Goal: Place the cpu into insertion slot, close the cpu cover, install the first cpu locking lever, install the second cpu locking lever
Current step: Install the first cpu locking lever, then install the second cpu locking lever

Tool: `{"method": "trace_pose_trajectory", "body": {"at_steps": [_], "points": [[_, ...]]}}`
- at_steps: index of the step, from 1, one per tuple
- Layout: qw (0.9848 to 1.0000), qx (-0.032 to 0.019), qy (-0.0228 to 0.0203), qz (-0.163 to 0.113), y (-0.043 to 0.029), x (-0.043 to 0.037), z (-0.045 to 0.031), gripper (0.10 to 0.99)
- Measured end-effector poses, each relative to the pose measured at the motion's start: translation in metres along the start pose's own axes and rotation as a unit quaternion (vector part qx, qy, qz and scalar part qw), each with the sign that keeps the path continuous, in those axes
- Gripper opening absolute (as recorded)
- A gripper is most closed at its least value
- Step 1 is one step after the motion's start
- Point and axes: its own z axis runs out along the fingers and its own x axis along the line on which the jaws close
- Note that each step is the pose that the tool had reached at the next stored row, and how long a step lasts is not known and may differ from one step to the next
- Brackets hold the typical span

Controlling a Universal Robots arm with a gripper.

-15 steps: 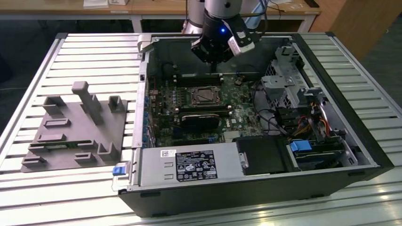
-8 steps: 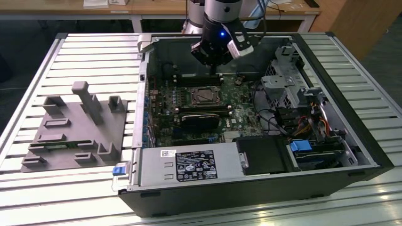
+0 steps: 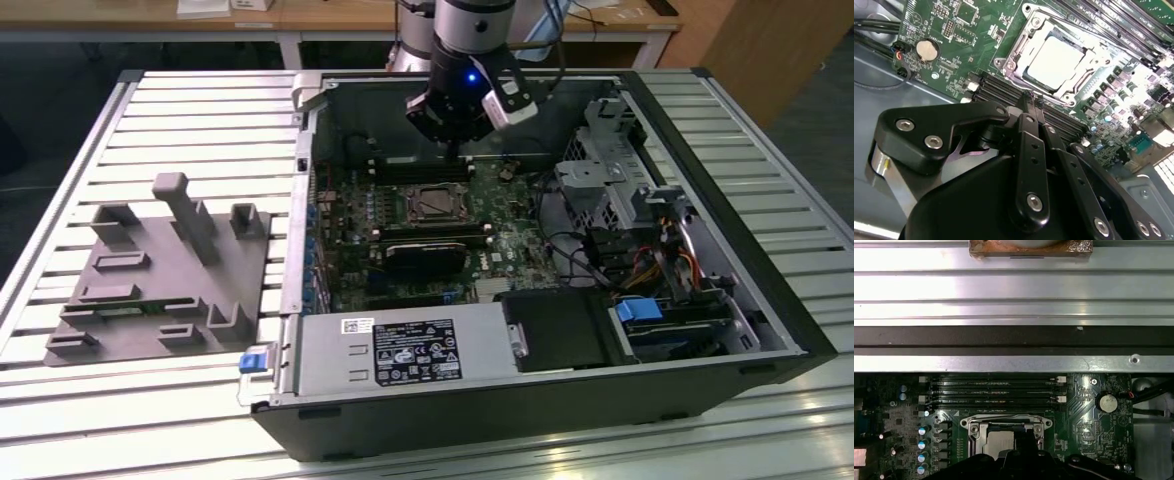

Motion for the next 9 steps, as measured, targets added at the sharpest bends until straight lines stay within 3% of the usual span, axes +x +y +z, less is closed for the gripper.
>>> {"method": "trace_pose_trajectory", "body": {"at_steps": [9], "points": [[1.0, 0.0001, 0.0, 0.0, -0.0005, -0.0008, 0.0064, 0.106]]}}
